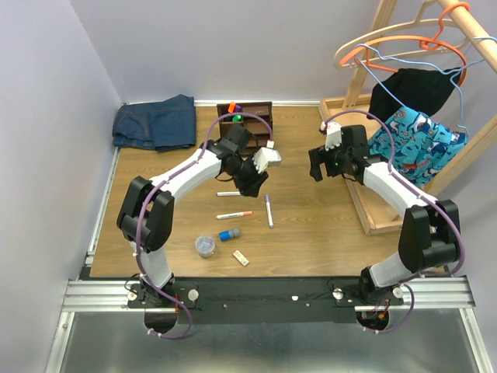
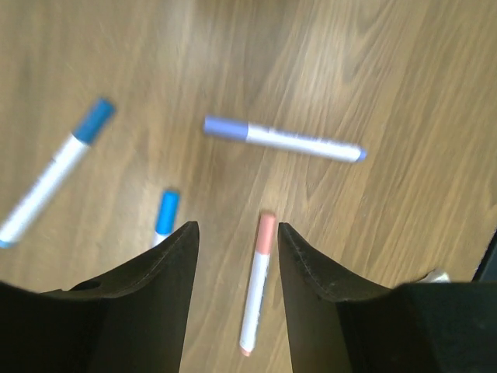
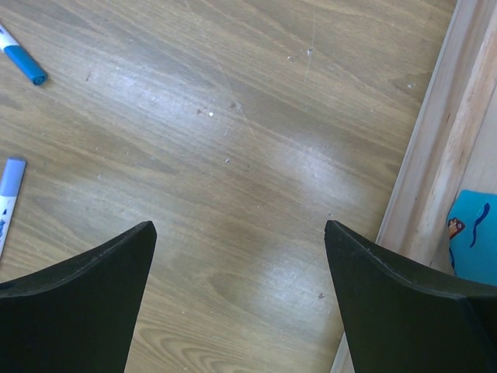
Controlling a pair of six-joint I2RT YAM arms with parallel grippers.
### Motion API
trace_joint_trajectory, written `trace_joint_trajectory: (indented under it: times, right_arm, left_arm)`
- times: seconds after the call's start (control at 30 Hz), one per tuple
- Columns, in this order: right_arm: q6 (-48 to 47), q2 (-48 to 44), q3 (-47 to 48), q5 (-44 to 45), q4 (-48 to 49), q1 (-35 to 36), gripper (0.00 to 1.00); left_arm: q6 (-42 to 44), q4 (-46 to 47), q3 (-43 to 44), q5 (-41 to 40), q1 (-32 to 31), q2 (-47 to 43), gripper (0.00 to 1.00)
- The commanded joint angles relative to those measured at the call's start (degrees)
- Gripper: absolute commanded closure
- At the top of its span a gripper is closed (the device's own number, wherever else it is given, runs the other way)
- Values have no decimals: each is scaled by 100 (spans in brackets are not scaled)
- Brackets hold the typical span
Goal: Sort the stationery into containers
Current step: Pick up the pen from the center of the board.
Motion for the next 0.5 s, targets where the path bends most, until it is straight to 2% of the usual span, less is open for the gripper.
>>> trace_joint_trajectory:
  times: [0.0,0.13,0.47]
  right_arm:
    - [118,-378,-304,-187,73,-10,3]
    - [145,-580,-542,-196,108,-19,3]
    - [215,-818,-780,-205,126,-19,3]
  left_arm:
    - [137,-579,-351,-708,-250,158,47]
    - [647,-772,-571,-927,-400,202,47]
    - [665,-439,-834,-1419,-453,492,50]
